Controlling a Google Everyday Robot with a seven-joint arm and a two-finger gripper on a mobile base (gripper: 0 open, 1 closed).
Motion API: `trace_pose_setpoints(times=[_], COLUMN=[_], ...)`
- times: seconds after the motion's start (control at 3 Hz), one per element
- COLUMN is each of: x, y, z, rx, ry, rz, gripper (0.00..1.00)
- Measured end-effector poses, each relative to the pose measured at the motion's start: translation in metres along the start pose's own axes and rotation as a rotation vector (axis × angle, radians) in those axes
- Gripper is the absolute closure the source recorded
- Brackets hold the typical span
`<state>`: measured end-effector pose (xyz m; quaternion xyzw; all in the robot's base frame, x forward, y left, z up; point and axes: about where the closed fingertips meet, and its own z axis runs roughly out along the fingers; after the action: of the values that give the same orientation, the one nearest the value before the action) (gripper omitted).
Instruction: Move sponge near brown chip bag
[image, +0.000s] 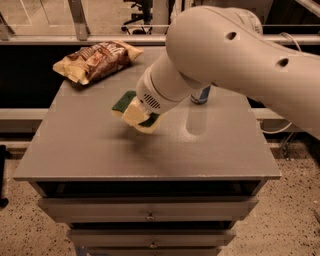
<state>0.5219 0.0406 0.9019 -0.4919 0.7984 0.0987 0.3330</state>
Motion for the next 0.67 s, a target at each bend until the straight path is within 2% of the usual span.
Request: trace_pose_setpoints(times=[0.67], x=[-0.086], y=[-0.044], z=[0.064], rx=[0.017], ry=[-0.069], rz=[-0.044], gripper=[1.00])
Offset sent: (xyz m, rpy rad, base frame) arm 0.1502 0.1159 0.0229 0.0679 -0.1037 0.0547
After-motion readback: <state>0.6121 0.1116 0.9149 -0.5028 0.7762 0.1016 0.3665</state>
